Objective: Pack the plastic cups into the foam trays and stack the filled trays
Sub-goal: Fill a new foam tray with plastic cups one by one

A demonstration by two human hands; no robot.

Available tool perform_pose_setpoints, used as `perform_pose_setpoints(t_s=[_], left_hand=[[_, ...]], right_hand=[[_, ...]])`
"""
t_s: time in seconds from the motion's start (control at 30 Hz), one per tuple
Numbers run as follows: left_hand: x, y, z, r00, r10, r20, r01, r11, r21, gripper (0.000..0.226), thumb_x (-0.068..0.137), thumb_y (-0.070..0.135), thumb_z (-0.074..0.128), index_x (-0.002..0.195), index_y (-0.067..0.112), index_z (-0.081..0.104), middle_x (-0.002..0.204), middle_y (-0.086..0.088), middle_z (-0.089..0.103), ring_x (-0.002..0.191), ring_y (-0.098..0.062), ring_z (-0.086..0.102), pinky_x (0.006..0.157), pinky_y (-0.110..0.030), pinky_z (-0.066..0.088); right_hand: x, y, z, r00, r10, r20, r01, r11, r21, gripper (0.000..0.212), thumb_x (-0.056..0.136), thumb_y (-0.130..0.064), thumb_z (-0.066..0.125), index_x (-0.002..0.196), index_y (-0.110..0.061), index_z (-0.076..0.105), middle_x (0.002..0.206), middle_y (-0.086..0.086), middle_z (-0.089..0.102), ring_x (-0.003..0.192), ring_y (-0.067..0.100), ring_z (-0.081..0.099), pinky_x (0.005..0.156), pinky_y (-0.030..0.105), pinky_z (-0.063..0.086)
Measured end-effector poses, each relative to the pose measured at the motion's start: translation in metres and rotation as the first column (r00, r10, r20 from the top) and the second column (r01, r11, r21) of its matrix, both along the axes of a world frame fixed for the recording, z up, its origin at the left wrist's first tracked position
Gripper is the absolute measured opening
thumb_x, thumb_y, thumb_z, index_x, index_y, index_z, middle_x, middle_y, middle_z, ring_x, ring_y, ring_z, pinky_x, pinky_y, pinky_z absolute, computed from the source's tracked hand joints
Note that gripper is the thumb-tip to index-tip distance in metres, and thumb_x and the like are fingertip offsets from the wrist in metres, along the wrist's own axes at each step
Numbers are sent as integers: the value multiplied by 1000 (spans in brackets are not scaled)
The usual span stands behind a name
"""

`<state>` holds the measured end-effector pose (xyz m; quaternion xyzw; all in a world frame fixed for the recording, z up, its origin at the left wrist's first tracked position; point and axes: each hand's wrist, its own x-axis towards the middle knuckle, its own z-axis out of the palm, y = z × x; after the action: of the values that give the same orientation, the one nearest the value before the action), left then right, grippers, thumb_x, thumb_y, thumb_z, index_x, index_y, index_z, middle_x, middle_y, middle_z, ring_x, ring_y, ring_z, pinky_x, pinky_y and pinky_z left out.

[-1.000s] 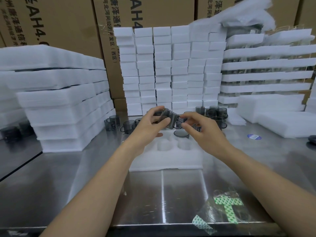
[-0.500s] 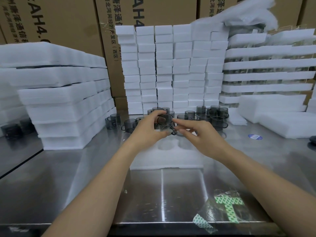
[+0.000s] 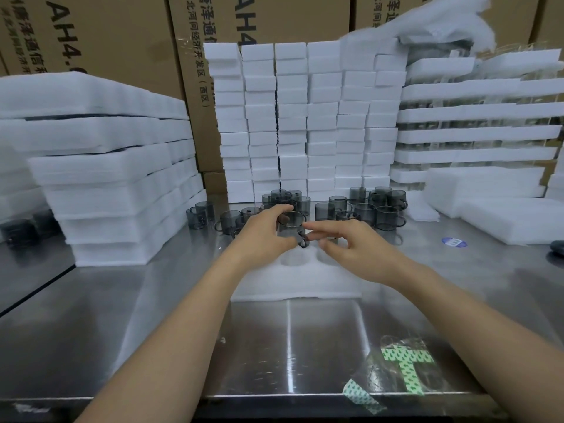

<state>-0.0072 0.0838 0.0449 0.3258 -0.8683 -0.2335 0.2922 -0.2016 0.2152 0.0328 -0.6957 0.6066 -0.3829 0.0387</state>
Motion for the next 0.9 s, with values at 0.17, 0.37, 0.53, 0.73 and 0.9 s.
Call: perform_pose_setpoints(t_s=[0.17, 0.37, 0.53, 0.73, 0.9], left_hand=[[-1, 6, 5, 991, 7, 137, -5, 1000, -15, 69, 101, 34, 65, 165, 28, 38, 168, 3, 39, 157, -21, 33, 123, -39, 33], [-3, 16, 8, 963, -68, 260, 101, 988, -115, 67, 107, 35, 33, 172, 31, 16, 178, 17, 7, 163, -3, 3, 128, -30, 6], [-7, 17, 3, 919, -71, 388, 122, 987, -108, 55, 112, 35, 34, 166, 25, 32, 175, 14, 19, 164, -12, 9, 133, -43, 13], [-9, 15, 2, 886, -69, 459, 135, 985, -111, 66, 111, 49, 37, 169, 20, 23, 179, 6, 11, 164, -8, 4, 130, -42, 12], [-4, 12, 5, 939, -107, 327, 109, 994, 11, 78, 91, 59, 48, 162, 27, 43, 170, 8, 38, 156, -17, 35, 125, -42, 31]], right_hand=[[0, 1, 2, 999, -28, -43, 29, 999, 35, 34, 102, -27, 64, 133, -38, 72, 127, -24, 72, 124, -7, 59, 109, 25, 45], [2, 4, 3, 988, -8, -157, 5, 1000, -17, 35, 103, -39, 62, 138, -39, 67, 136, -18, 61, 130, 5, 46, 111, 24, 33], [4, 5, -1, 969, 10, -246, 3, 999, 52, 37, 105, -48, 57, 140, -39, 65, 145, -16, 53, 138, 9, 40, 121, 42, 29], [5, 5, 0, 965, 0, -261, 24, 996, 86, 45, 102, -64, 47, 139, -46, 66, 157, -18, 44, 148, 9, 29, 126, 48, 20], [3, 3, -3, 989, -11, -150, 9, 1000, -15, 35, 105, -58, 51, 128, -42, 71, 143, -18, 53, 140, 4, 37, 120, 36, 22]])
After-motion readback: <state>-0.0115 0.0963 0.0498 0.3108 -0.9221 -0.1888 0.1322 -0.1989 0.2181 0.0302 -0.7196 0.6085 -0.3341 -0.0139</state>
